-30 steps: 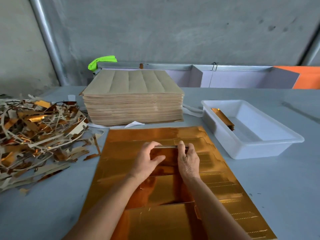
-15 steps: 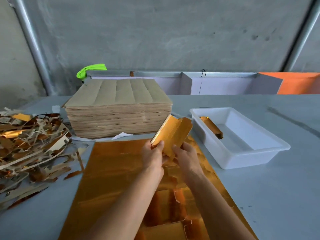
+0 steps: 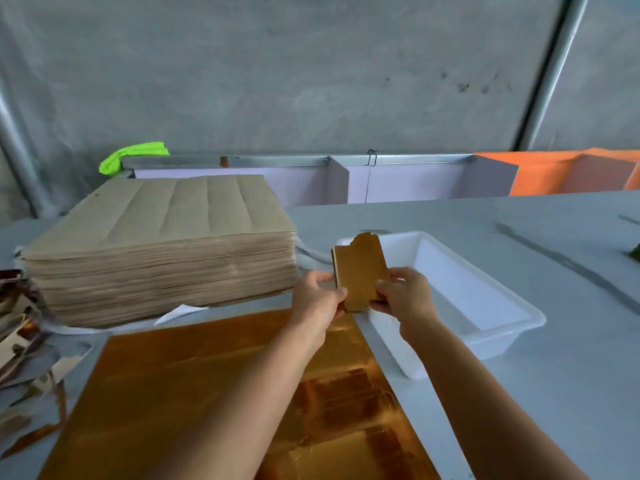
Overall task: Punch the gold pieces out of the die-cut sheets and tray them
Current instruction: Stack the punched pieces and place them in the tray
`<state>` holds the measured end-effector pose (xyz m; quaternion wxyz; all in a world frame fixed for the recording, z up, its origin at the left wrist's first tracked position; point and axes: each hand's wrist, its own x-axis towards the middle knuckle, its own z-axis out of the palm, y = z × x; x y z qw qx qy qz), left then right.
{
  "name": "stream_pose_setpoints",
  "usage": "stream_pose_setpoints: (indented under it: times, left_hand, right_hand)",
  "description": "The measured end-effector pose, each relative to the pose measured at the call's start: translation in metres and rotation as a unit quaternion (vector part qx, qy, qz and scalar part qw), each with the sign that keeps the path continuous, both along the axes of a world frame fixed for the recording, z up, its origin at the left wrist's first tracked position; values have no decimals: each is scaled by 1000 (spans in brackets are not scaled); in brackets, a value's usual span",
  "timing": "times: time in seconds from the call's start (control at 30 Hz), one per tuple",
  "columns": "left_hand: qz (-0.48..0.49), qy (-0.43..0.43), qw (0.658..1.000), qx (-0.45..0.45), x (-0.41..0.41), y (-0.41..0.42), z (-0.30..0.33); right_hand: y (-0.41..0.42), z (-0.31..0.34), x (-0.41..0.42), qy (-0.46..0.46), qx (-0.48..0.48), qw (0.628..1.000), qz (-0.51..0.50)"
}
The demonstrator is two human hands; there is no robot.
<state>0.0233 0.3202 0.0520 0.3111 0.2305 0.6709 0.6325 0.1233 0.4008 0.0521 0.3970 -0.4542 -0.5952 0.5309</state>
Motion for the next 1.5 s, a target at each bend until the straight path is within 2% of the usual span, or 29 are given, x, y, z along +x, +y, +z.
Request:
stream_pose_setpoints:
  times: [0.13,0.27,0.33,0.43,0.5,0.7,0.87,1.1,1.23,1.5]
  left_hand:
    - [-46,97,994,12,8,43,-5]
    - [-59,229,972,-5,9,79,-14]
    - [-59,337,939,-37,7,91,-17]
    - [-63,501,855,-118,4,102,-24]
    - [-72,552,815,-160,4,104,-28]
    - [-150,601,754,-218,2,101,-33]
    - [-186,618,720,-254,3,99,-26]
    - [-189,615,718,-265,6,95,-21]
    - [-190,606,727,-261,6,96,-22]
    - [-205,573,757,-237,4,90,-24]
  right_hand:
    - [44,2,13,6,-34,999,-25]
    - [81,2,18,-26,-34,999,-17]
    - [96,0,17,-46,-20,998,-26]
    - [114,-6,10,-76,-4,996,-37]
    - [121,-11,5,-108,2,993,-41]
    - [122,-25,-8,-156,-7,987,-34]
    - [120,-26,-11,-202,20,979,-31]
    - [114,-30,-16,-351,110,930,4]
    - [111,-30,-18,-337,100,936,20]
    - [99,-26,-16,-374,109,914,111]
